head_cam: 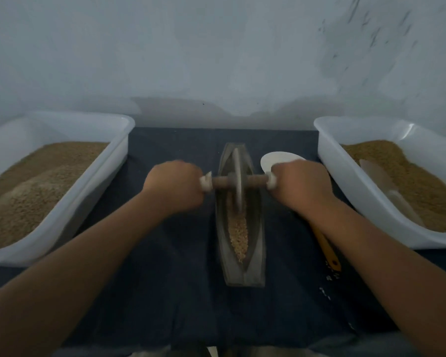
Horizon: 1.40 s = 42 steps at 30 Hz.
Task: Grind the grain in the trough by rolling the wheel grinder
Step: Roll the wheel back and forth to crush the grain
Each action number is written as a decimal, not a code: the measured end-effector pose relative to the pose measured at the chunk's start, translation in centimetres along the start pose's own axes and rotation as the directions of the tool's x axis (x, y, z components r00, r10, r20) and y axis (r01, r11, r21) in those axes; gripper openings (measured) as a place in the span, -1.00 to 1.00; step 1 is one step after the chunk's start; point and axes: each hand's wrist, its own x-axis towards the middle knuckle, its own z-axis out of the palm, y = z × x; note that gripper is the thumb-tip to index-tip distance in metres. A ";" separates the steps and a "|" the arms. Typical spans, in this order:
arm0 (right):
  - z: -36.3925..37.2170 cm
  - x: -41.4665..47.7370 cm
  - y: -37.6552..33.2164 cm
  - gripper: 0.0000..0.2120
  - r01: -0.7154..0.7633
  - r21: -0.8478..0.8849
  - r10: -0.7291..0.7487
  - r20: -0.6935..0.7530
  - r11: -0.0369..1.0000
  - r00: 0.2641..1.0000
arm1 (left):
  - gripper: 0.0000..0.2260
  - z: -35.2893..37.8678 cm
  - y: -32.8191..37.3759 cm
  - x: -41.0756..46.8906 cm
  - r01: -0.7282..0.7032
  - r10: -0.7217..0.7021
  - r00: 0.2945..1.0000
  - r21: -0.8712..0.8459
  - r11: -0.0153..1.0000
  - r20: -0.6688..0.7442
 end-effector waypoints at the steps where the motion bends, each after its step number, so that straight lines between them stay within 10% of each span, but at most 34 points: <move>1: -0.1 -2.1 -0.1 -0.70 0.018 0.005 -0.018 -0.014 1.000 1.000 | -0.77 0.3 -0.1 -2.2 -0.040 0.041 0.998 0.028 0.999 -0.038; 6: -0.3 -7.7 0.4 -0.78 0.122 0.058 -0.126 0.074 0.991 0.989 | -0.69 1.3 -0.7 -9.2 -0.137 0.143 0.976 0.046 0.989 -0.164; 13: 0.6 1.6 -0.3 -0.75 -0.032 0.018 0.032 -0.017 0.999 0.999 | -0.71 -0.4 0.5 1.6 0.080 -0.080 0.995 -0.014 0.997 -0.058; 23: 0.9 -9.9 0.5 -0.69 0.065 0.114 -0.051 -0.125 0.991 0.991 | -0.56 -1.3 0.4 -7.0 -0.262 0.319 0.903 0.220 0.940 -0.288; 33: 1.2 2.1 -0.2 -0.76 -0.038 0.019 0.038 -0.029 0.999 0.999 | -0.75 -0.6 0.5 2.0 0.033 -0.031 0.997 0.030 0.999 -0.072; 42: 0.0 -8.0 0.3 -0.68 0.139 0.050 -0.127 -0.183 0.989 0.975 | -0.61 1.3 -0.6 -7.1 -0.174 0.205 0.942 0.137 0.975 -0.266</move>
